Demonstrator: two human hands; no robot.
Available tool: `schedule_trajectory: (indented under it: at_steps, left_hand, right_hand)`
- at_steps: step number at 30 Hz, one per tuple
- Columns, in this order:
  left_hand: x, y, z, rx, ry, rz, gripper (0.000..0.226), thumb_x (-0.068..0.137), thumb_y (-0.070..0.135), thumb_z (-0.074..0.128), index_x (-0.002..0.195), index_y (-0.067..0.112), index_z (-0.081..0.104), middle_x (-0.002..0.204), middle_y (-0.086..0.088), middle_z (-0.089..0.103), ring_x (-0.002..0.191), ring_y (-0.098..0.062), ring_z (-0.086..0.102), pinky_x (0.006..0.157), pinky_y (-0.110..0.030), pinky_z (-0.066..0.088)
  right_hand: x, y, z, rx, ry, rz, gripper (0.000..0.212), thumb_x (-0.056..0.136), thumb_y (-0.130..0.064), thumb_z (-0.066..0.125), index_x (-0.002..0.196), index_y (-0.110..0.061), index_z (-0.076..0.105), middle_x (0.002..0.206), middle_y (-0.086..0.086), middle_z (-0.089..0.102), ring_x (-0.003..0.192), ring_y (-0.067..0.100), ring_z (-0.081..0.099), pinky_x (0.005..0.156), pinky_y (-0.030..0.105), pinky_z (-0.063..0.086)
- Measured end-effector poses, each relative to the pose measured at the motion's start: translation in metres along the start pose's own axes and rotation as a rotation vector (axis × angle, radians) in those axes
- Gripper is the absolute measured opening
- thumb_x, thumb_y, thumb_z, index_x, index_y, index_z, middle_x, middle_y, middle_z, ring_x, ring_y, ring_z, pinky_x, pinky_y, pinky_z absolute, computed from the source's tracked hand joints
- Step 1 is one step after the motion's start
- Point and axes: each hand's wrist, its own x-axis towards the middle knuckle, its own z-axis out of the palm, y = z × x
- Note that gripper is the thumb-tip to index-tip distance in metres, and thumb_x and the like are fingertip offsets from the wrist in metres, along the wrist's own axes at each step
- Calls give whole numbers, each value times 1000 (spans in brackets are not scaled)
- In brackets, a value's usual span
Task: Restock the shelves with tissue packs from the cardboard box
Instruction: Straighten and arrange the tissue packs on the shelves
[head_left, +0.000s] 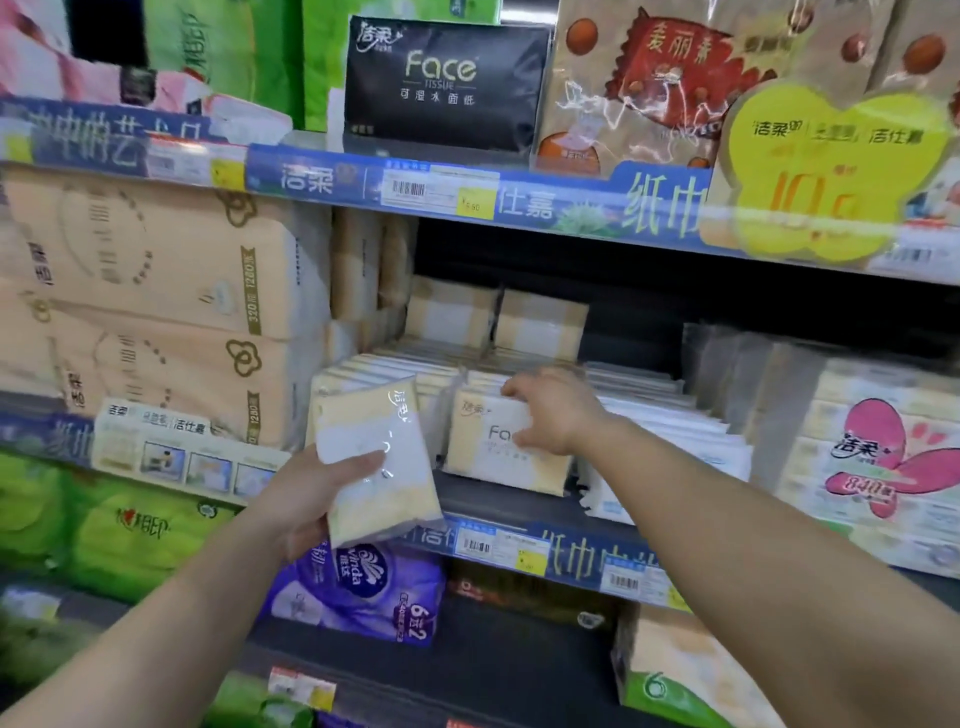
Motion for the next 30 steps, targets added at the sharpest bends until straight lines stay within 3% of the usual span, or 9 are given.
schedule_trajectory:
  at_steps: [4, 9, 13, 15, 18, 21, 25, 28, 30]
  left_hand:
    - [-4, -3, 5, 6, 37, 9, 25, 85, 6, 66, 109, 14, 62, 105, -12, 73, 98, -33, 69, 85, -48, 54]
    - [-5, -2, 18, 9, 15, 13, 27, 84, 7, 66, 110, 12, 63, 104, -12, 73, 90, -28, 72, 65, -36, 60]
    - [-7, -3, 35, -26, -8, 7, 27, 85, 6, 65, 113, 10, 63, 104, -11, 74, 88, -26, 72, 66, -37, 60]
    - [-7, -2, 45, -40, 6, 4, 29, 86, 8, 65, 115, 10, 62, 105, -11, 73, 89, -26, 72, 67, -38, 59]
    - [-7, -4, 66, -136, -15, -23, 27, 88, 7, 63, 115, 11, 62, 108, -13, 72, 93, -29, 71, 69, -44, 60]
    - [-6, -8, 89, -195, -38, 7, 31, 87, 4, 64, 116, 9, 60, 112, -15, 70, 98, -30, 69, 79, -45, 59]
    - [8, -5, 83, 283, 297, 261, 60, 76, 8, 79, 125, 17, 46, 113, -1, 60, 97, -16, 61, 86, -41, 55]
    - [15, -6, 71, 646, 329, 376, 77, 73, 20, 83, 138, 20, 41, 120, 2, 53, 102, -16, 55, 89, -38, 51]
    - [18, -12, 68, 765, 320, 416, 78, 72, 25, 83, 138, 18, 43, 122, 2, 53, 104, -16, 54, 91, -36, 49]
  right_hand:
    - [-3, 6, 19, 9, 76, 9, 64, 88, -39, 62, 145, -32, 35, 142, 6, 38, 133, 25, 33, 104, 34, 27]
    - [-7, 7, 27, 38, 164, 35, 59, 88, -39, 61, 142, -36, 39, 137, 2, 42, 129, 24, 34, 102, 37, 24]
    - [-14, 2, 23, 34, 283, 40, 59, 87, -43, 61, 142, -33, 40, 134, 2, 45, 125, 23, 34, 98, 33, 22]
    - [-23, -4, 13, 231, 370, 34, 55, 89, -48, 59, 138, -29, 45, 127, 0, 53, 120, 22, 43, 97, 32, 30]
    - [-37, -19, 0, 970, -23, 44, 52, 88, -41, 64, 135, -26, 45, 112, -2, 66, 96, 17, 65, 79, 33, 53]
    - [-42, -17, 4, 998, -160, 18, 51, 86, -20, 70, 130, -29, 45, 119, 2, 65, 93, 17, 67, 74, 33, 57]
    - [-40, 7, -8, 735, -73, -16, 53, 85, -19, 69, 133, -33, 50, 108, -10, 64, 95, 11, 62, 73, 20, 51]
    - [-35, 11, -16, 604, -32, -69, 50, 86, -19, 69, 131, -32, 54, 93, -20, 60, 82, 0, 58, 61, 9, 41]
    - [-28, 9, -16, 523, 30, -74, 53, 85, -22, 71, 135, -30, 53, 105, -14, 62, 94, 7, 59, 72, 16, 42]
